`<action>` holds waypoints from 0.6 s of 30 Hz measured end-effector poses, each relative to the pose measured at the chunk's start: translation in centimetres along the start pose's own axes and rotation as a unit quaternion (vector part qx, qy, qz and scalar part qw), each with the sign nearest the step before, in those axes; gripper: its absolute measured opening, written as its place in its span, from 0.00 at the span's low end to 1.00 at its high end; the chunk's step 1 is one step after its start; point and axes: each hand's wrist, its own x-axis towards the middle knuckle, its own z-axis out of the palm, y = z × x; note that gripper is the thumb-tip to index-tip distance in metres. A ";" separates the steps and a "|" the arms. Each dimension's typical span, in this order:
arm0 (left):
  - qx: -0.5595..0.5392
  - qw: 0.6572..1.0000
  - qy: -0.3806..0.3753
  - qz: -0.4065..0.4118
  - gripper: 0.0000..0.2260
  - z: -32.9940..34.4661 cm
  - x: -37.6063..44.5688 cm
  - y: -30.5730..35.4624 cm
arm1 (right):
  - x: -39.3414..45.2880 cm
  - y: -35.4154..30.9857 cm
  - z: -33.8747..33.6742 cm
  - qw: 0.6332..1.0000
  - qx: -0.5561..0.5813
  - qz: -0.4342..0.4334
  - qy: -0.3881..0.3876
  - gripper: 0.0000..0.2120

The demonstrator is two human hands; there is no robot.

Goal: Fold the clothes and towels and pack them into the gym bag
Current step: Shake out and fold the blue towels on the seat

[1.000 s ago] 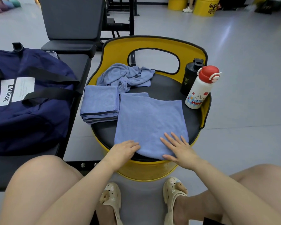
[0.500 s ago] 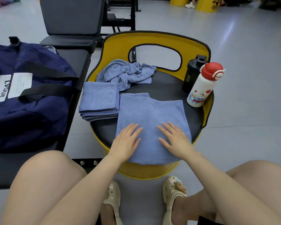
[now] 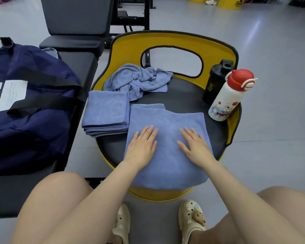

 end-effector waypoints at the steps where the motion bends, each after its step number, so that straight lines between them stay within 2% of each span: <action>1: 0.001 1.000 0.000 -0.009 0.22 -0.4 0.9 -0.3 | 0.6 0.2 -0.4 1.000 0.005 0.007 0.003 0.27; 3: 0.013 1.000 -0.005 -0.025 0.23 -1.2 2.6 -1.1 | 2.0 0.6 -1.3 1.000 0.009 0.022 0.012 0.26; 6: 0.055 0.998 -0.017 -0.019 0.31 -2.8 5.3 -2.4 | 4.2 1.1 -2.8 0.999 0.002 0.044 0.024 0.25; 9: 0.070 0.997 -0.034 -0.030 0.32 -4.4 7.8 -3.3 | 6.5 1.8 -3.9 0.998 -0.007 0.055 0.018 0.23; 12: 0.082 0.995 -0.031 -0.037 0.28 -5.0 10.2 -4.2 | 8.7 2.5 -4.4 0.998 -0.016 0.067 0.007 0.23; 15: 0.061 0.996 -0.038 -0.056 0.21 -5.0 12.1 -4.8 | 10.2 3.1 -4.5 0.997 -0.026 0.069 -0.002 0.25; 18: 0.028 0.996 -0.061 -0.067 0.15 -4.8 13.2 -5.4 | 11.3 3.2 -4.8 0.996 -0.019 0.085 0.017 0.23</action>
